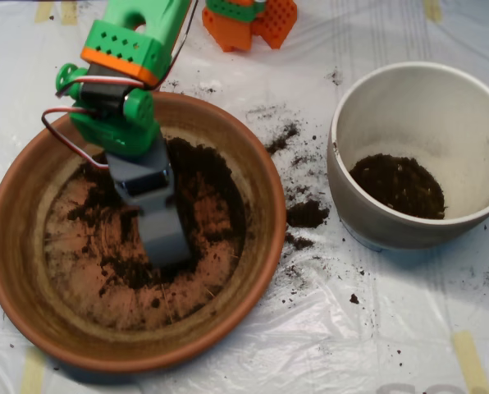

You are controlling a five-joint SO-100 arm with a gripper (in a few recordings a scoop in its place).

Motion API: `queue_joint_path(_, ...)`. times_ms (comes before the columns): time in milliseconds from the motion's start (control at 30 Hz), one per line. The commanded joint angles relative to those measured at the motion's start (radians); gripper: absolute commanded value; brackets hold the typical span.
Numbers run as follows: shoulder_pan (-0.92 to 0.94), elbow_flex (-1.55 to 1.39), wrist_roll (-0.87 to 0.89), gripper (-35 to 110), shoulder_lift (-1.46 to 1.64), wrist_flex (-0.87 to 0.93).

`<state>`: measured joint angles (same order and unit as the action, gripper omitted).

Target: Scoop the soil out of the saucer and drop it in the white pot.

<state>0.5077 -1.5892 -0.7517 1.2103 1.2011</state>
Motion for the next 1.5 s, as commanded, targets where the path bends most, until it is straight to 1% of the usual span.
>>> queue_joint_path(0,-0.009,-0.141,-0.028,38,0.146,-0.041)
queue_joint_path(333,0.031,-0.216,-0.043,23,0.229,-0.1)
queue_joint_path(433,0.052,-0.239,-0.041,19,0.238,-0.141)
queue_joint_path(533,0.066,-0.288,-0.046,19,0.264,-0.209)
queue_joint_path(633,0.069,-0.35,-0.064,22,0.305,-0.241)
queue_joint_path(800,0.057,-0.414,-0.074,23,0.348,-0.242)
queue_joint_path(1067,0.077,-0.52,-0.107,15,0.39,-0.313)
queue_joint_path(1133,0.097,-0.523,-0.12,11,0.39,-0.319)
queue_joint_path(1233,0.121,-0.523,-0.129,0,0.388,-0.328)
queue_joint_path(1367,0.133,-0.515,-0.144,0,0.394,-0.325)
queue_joint_path(1467,0.115,-0.463,-0.083,0,0.43,-0.276)
